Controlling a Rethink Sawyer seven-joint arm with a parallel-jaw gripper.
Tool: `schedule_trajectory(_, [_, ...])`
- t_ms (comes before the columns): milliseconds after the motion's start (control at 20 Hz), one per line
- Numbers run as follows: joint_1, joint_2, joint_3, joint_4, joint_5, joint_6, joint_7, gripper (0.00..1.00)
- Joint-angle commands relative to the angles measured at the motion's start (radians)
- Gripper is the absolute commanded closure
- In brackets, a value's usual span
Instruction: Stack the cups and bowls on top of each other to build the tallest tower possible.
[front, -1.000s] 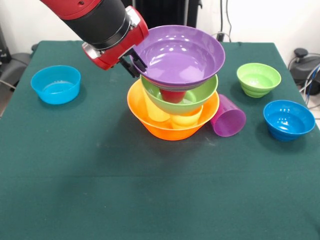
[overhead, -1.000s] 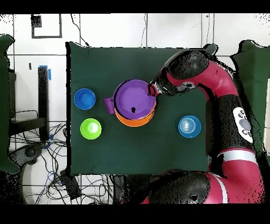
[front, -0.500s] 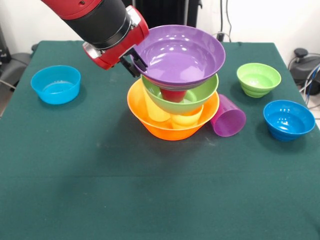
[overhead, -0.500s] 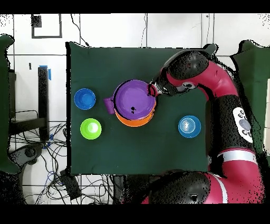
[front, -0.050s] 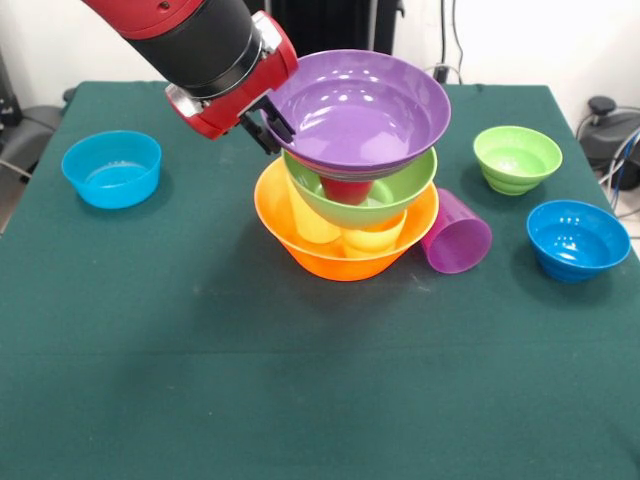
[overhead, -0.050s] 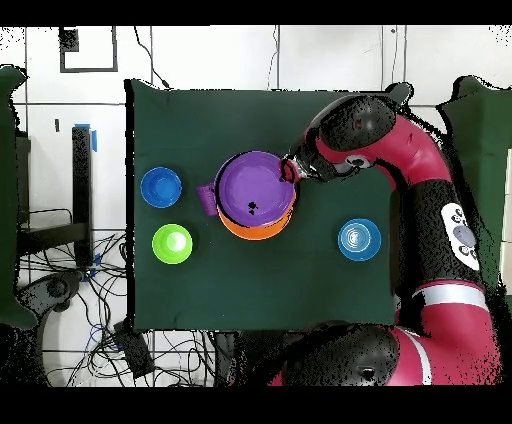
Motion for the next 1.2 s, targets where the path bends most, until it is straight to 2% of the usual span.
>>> schedule_trajectory(50, [0.002,0.056,0.044,0.084,-0.034,-0.105,0.034,1.0])
schedule_trajectory(1000, [-0.015,0.06,0.068,0.095,-0.017,-0.13,0.01,1.0])
schedule_trajectory(1200, [-0.024,0.051,0.081,0.126,-0.017,-0.197,0.0,1.0])
